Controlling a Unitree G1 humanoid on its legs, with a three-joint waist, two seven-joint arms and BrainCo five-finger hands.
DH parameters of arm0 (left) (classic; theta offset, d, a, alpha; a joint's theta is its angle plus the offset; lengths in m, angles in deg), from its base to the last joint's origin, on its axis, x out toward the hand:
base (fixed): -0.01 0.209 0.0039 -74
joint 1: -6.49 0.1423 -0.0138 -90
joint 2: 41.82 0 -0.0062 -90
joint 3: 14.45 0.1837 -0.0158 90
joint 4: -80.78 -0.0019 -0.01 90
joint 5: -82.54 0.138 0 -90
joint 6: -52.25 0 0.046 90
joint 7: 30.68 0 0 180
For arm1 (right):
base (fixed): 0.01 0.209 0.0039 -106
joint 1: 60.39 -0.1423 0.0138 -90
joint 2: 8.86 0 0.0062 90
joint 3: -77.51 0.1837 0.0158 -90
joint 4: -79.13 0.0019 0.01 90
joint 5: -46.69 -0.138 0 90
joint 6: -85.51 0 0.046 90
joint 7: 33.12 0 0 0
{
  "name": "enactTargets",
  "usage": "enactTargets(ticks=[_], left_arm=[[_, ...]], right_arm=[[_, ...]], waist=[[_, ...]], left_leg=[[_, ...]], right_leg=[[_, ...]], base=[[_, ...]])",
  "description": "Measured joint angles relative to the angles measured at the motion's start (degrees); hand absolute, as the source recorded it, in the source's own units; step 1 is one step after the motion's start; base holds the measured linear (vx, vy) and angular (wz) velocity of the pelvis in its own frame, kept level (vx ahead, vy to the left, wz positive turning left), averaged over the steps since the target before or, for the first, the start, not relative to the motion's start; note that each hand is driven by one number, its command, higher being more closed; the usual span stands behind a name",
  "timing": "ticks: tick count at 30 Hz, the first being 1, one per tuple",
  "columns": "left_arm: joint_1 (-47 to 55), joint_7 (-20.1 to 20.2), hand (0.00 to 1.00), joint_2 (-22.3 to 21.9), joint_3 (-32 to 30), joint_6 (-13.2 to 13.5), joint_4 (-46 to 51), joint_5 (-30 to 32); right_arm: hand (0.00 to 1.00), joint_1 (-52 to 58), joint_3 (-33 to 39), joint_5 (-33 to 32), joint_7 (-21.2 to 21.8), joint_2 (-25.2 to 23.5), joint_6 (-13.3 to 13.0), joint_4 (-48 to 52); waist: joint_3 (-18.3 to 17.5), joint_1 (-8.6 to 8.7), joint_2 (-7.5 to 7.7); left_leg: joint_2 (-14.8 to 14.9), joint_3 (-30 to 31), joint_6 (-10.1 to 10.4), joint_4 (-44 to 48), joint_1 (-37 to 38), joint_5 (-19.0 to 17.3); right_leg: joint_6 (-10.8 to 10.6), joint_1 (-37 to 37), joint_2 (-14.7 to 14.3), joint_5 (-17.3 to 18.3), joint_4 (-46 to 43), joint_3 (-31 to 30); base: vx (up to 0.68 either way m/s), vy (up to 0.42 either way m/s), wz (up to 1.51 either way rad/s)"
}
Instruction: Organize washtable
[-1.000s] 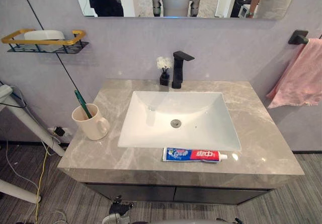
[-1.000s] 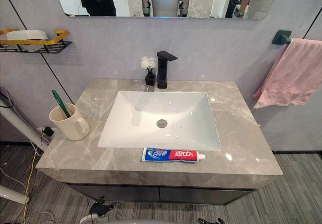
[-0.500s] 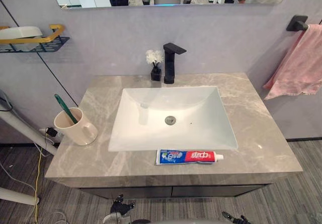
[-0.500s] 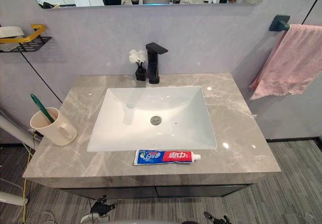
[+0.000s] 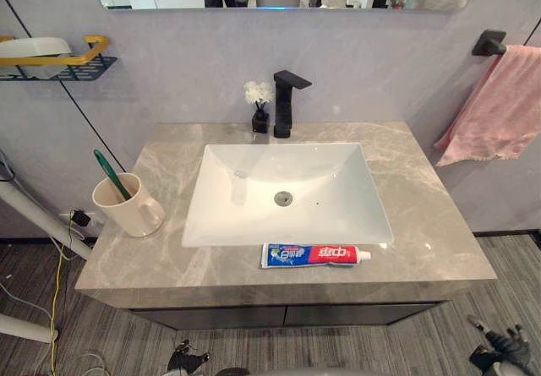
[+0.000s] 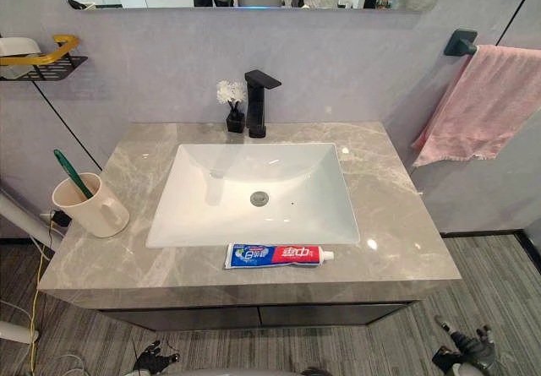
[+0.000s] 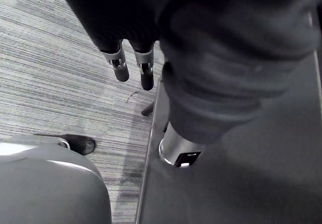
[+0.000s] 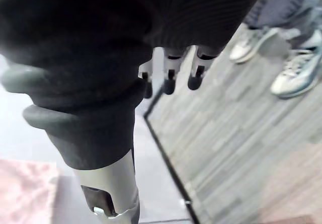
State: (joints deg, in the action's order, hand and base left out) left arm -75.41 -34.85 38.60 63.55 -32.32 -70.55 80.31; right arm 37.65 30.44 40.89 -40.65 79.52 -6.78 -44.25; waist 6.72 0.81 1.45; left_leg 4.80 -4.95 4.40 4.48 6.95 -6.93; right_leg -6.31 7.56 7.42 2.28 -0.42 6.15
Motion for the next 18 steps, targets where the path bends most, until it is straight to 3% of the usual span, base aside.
enactTargets(ticks=[5,8,11,15,18], left_arm=[[2.43,0.3,0.0,-0.02,-2.01,-0.2,0.3,0.07],[3.44,0.37,0.0,-0.38,-2.05,-0.22,0.3,0.14],[3.63,0.51,0.0,-1.2,-1.99,-0.1,0.3,0.14],[3.59,1.59,0.0,-0.9,-0.82,0.17,0.28,0.25],[3.23,1.87,0.0,-0.51,1.9,0.46,0.16,0.23]], right_arm=[[0.0,2.95,4.5,6.13,0.17,2.34,0.43,22.64],[0.0,2.98,8.29,8.84,0.03,7.85,0.1,32.35],[0.0,1.25,7.31,10.96,0.02,12.3,-1.3,39.29],[0.0,-3.92,-4.1,10.59,1.46,17.03,-5.34,44.81],[0.0,-9.46,-18.3,6.68,5.55,20.39,-8.61,46.52]], waist=[[-0.29,1.31,-0.62],[-0.37,1.73,-0.47],[-0.64,1.77,-0.13],[-1.26,1.56,0.43],[-1.48,1.11,0.62]], left_leg=[[0.29,-0.08,0.43,-0.54,0.15,0.41],[0.38,-0.46,0.51,-0.63,0.61,0.47],[0.53,-0.69,0.51,-0.77,1.1,0.5],[0.61,-0.57,0.5,-1.4,1.82,0.61],[0.21,0.39,0.27,-1.67,1.81,1.02]], right_leg=[[0.11,0.04,-0.52,-0.32,0.55,0.05],[0.15,0.14,-0.76,-0.36,0.65,-0.22],[0.19,0.2,-1.0,-0.39,0.66,-0.75],[0.22,0.62,-1.1,-0.4,0.71,-1.03],[0.21,1.3,-0.67,-0.39,0.88,0.29]], base=[[-0.03,-0.014,-0.01],[0.03,-0.002,-0.07],[0.04,-0.001,-0.11],[0.01,-0.001,-0.02],[-0.01,0.002,0.22]])
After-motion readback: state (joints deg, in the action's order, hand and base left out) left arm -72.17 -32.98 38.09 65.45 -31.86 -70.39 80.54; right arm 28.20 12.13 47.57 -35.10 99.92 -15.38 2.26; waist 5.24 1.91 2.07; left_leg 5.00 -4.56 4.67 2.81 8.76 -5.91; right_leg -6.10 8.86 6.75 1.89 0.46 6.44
